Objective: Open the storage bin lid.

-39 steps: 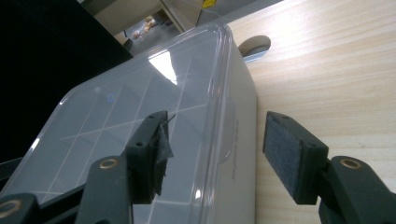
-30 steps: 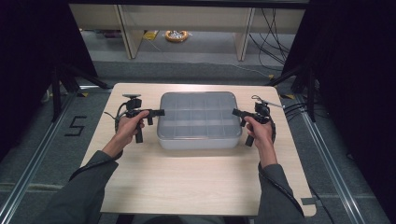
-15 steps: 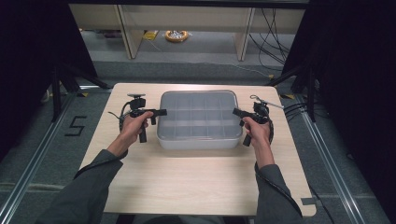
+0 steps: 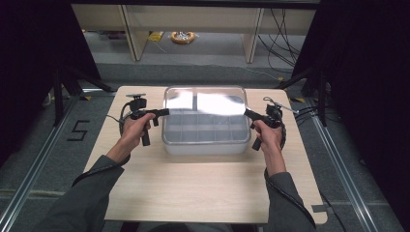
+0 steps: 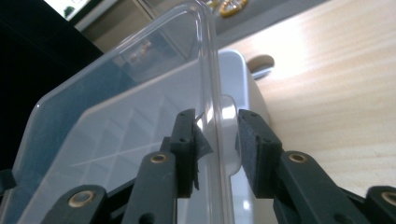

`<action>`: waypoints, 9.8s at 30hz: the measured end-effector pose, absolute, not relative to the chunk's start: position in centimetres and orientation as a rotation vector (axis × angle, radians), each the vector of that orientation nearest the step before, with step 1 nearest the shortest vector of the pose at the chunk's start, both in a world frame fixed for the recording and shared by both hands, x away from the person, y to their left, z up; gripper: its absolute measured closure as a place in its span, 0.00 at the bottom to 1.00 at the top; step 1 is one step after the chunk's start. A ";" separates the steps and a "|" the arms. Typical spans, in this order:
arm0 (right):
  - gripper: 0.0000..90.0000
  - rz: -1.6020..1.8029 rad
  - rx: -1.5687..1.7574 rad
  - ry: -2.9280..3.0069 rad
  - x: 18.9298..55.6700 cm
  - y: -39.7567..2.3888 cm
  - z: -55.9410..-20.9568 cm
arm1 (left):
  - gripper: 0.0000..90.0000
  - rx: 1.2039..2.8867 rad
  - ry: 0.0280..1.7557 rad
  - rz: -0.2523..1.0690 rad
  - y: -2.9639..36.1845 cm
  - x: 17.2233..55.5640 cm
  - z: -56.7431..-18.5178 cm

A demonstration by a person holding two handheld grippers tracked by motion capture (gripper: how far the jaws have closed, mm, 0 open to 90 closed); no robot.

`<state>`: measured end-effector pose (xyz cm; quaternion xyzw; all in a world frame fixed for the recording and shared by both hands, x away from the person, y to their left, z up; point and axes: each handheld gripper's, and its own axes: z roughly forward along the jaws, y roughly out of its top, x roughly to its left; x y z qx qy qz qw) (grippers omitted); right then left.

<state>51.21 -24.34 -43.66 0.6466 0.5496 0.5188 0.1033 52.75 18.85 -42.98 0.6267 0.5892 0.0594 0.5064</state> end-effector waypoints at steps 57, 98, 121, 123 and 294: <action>0.78 1.663 1.759 1.611 41.7 -24.3 -39.7 | 0.72 1.548 1.245 0.180 20.3 43.7 -40.6; 0.78 1.674 1.815 1.632 32.5 -25.3 -46.1 | 0.75 1.661 1.167 0.080 20.8 35.3 -46.2; 0.78 1.654 1.908 1.650 28.7 -24.9 -47.6 | 0.74 1.702 1.187 0.018 21.2 32.6 -48.4; 0.78 1.642 1.853 1.673 28.7 -25.0 -48.2 | 0.74 1.710 1.196 0.018 21.2 32.5 -48.6; 0.21 1.367 1.466 1.928 24.4 -24.1 -48.5 | 0.17 1.906 0.946 0.135 21.6 28.2 -49.3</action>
